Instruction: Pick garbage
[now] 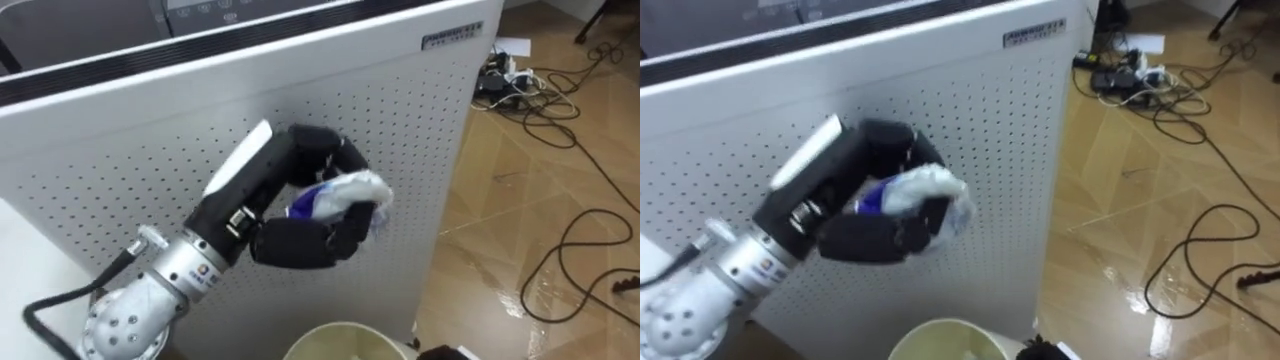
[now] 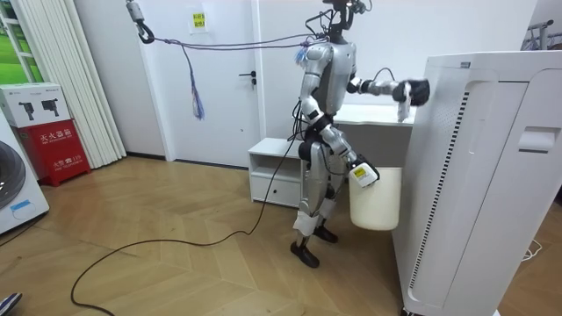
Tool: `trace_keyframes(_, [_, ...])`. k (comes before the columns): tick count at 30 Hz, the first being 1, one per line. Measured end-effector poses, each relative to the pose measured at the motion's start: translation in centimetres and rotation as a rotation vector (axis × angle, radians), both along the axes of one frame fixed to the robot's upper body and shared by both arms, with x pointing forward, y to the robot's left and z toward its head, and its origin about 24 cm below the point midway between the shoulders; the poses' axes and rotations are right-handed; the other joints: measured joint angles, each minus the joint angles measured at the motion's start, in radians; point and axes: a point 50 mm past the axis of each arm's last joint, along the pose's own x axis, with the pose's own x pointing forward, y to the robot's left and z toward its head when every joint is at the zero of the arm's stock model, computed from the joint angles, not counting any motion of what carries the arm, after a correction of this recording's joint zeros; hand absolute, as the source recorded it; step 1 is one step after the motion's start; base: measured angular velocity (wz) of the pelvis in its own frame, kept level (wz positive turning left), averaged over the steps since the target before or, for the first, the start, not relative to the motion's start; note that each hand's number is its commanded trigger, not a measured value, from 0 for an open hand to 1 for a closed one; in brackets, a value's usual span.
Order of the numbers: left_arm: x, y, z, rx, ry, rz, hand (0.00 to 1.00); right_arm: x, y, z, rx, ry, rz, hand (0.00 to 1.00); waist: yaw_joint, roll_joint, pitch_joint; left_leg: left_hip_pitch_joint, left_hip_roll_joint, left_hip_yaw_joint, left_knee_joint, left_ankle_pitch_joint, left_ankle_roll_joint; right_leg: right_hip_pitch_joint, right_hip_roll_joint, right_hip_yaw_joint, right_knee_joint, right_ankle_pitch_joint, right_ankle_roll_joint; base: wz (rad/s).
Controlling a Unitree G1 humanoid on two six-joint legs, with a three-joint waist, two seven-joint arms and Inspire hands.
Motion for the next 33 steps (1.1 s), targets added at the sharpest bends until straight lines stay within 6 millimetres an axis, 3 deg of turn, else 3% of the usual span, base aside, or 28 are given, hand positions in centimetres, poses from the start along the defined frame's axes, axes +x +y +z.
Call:
trace_keyframes(7, [-0.1, 0.6, -7.2, 0.098, 0.272, 0.062, 1.0, 2.0, 0.9, 0.4, 0.005, -0.038, 0.02, 1.0, -0.009, -0.026, 0.0163, -0.087, -0.004, -0.007, 0.003, 0.013, 0.0, -0.099, -0.006, -0.007, 0.029, 0.0, -0.001, 0.01])
trace_keyframes(9, [-0.7, 0.6, -9.4, 0.122, 0.352, 0.076, 1.0, 1.9, 1.2, 0.2, 0.018, -0.033, 0.016, 1.0, -0.009, -0.045, 0.0202, -0.105, -0.003, -0.007, 0.003, 0.013, 0.0, -0.115, -0.006, -0.023, 0.029, 0.0, -0.001, 0.07])
trace_keyframes(15, [-1.2, 0.4, -11.8, 0.125, 0.453, 0.096, 1.0, 2.8, 1.7, 0.5, 0.013, -0.041, 0.045, 1.0, -0.007, -0.084, 0.0186, -0.177, -0.002, -0.009, 0.018, 0.015, -0.001, -0.189, -0.009, -0.024, 0.045, 0.001, -0.002, -0.02])
trace_keyframes(23, [-2.1, 0.0, -14.2, 0.134, 0.563, 0.087, 1.0, 3.0, 2.4, 0.7, 0.041, -0.045, 0.067, 1.0, -0.007, -0.088, 0.0181, -0.187, -0.002, -0.008, 0.018, 0.015, -0.001, -0.2, -0.008, -0.027, 0.045, 0.001, -0.002, 0.0])
trace_keyframes(24, [-2.4, 0.0, -14.6, 0.14, 0.583, 0.082, 0.89, 3.0, 2.5, 0.6, 0.045, -0.045, 0.069, 1.0, -0.007, -0.088, 0.0182, -0.187, -0.002, -0.009, 0.018, 0.015, -0.001, -0.2, -0.008, -0.027, 0.045, 0.001, -0.002, 0.0])
trace_keyframes(26, [-2.6, -0.1, -15.0, 0.148, 0.603, 0.069, 0.12, 3.0, 2.6, 0.6, 0.052, -0.044, 0.076, 1.0, -0.007, -0.089, 0.0189, -0.187, -0.002, -0.01, 0.018, 0.015, -0.001, -0.2, -0.008, -0.028, 0.045, 0.001, -0.002, 0.0])
trace_keyframes(27, [-2.7, -0.1, -15.1, 0.151, 0.609, 0.063, 0.0, 3.0, 2.6, 0.5, 0.053, -0.041, 0.077, 1.0, -0.007, -0.09, 0.0189, -0.187, -0.002, -0.009, 0.018, 0.015, -0.001, -0.199, -0.009, -0.03, 0.045, 0.001, -0.002, 0.0])
trace_keyframes(33, [-2.9, -0.2, -15.3, 0.153, 0.624, 0.044, 0.0, 2.7, 2.6, 0.0, 0.053, -0.016, 0.07, 1.0, -0.009, -0.09, 0.0189, -0.189, -0.002, -0.013, 0.025, 0.015, -0.001, -0.193, -0.009, -0.039, 0.043, 0.002, -0.004, 0.01])
